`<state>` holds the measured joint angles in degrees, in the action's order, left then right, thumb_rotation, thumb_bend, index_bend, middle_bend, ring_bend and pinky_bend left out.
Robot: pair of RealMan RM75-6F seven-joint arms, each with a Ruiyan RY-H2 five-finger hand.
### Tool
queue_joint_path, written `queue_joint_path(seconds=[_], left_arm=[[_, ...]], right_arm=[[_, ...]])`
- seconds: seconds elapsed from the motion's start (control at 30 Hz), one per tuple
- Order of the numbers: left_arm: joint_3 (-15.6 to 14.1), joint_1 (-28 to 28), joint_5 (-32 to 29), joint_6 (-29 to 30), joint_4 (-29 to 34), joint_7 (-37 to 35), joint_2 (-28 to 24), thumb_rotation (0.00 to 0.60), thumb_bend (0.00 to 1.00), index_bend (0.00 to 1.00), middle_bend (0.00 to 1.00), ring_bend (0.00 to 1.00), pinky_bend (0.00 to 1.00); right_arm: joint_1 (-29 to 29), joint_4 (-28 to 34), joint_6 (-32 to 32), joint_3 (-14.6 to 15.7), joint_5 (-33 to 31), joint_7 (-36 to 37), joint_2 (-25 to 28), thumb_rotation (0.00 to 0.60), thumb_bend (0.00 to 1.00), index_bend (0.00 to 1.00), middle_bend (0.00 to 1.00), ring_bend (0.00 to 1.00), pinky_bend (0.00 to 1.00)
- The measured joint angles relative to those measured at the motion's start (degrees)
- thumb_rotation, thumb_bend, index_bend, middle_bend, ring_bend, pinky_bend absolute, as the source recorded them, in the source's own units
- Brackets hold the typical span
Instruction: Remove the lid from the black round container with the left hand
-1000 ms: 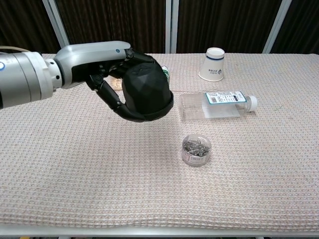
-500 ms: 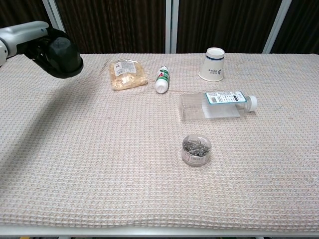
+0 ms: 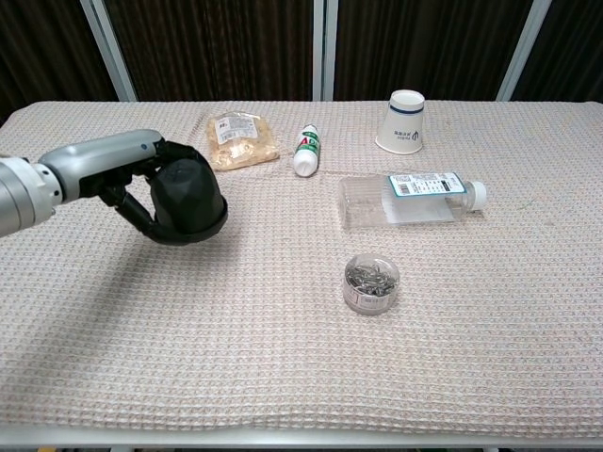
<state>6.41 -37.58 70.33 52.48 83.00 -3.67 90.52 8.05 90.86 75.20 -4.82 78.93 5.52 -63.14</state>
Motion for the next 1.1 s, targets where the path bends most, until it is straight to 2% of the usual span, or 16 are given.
queue_joint_path(seconds=[0.2, 0.27, 0.33, 0.4, 0.57, 0.7, 0.83, 1.1], left_arm=[[-0.7, 0.7, 1.8, 0.9, -4.6, -1.5, 3.2, 0.6, 0.2, 0.28, 0.4, 0.28, 0.4], [-0.9, 0.8, 2.6, 1.0, -5.6, -2.0, 3.6, 0.6, 0.17, 0.22, 0.32, 0.23, 0.35], [-1.2, 0.8, 3.9, 1.2, -6.7, -2.7, 4.0, 0.6, 0.14, 0.15, 0.19, 0.15, 0.27], [-1.4, 0.9, 5.3, 2.1, -7.8, -3.4, 4.5, 0.6, 0.12, 0.11, 0.12, 0.11, 0.24], [-1.5, 1.2, 7.2, 3.5, -9.3, -5.4, 5.3, 0.6, 0.09, 0.09, 0.07, 0.08, 0.22], [-1.5, 1.3, 7.8, 3.5, -9.3, -6.5, 5.1, 0.6, 0.09, 0.09, 0.09, 0.08, 0.22], [-1.4, 1.3, 7.5, 3.1, -9.1, -6.4, 4.8, 0.6, 0.09, 0.09, 0.17, 0.09, 0.23], [-0.6, 1.5, 6.2, 3.0, -9.0, -5.2, 5.1, 0.6, 0.1, 0.12, 0.32, 0.18, 0.3]], right_arm=[[0.0, 0.2, 0.0, 0.1, 0.0, -0.2, 0.0, 0.6, 0.21, 0.05, 0.06, 0.0, 0.01], [0.0, 0.2, 0.0, 0.0, 0.0, -0.1, 0.1, 0.6, 0.21, 0.05, 0.06, 0.0, 0.01], [0.0, 0.2, 0.0, 0.0, -0.1, 0.0, 0.2, 0.6, 0.21, 0.05, 0.06, 0.0, 0.01], [0.0, 0.2, -0.1, 0.0, -0.2, 0.1, 0.3, 0.6, 0.21, 0.05, 0.06, 0.0, 0.01], [0.1, 0.2, -0.3, -0.1, -0.3, 0.1, 0.3, 0.6, 0.21, 0.05, 0.06, 0.0, 0.01], [0.1, 0.3, -0.4, 0.0, -0.3, 0.0, 0.2, 0.6, 0.21, 0.05, 0.06, 0.0, 0.01], [0.2, 0.3, -0.5, 0.0, -0.4, -0.2, 0.2, 0.6, 0.21, 0.05, 0.06, 0.0, 0.01], [0.2, 0.3, -0.6, 0.0, -0.6, -0.4, 0.1, 0.6, 0.21, 0.05, 0.06, 0.0, 0.01]])
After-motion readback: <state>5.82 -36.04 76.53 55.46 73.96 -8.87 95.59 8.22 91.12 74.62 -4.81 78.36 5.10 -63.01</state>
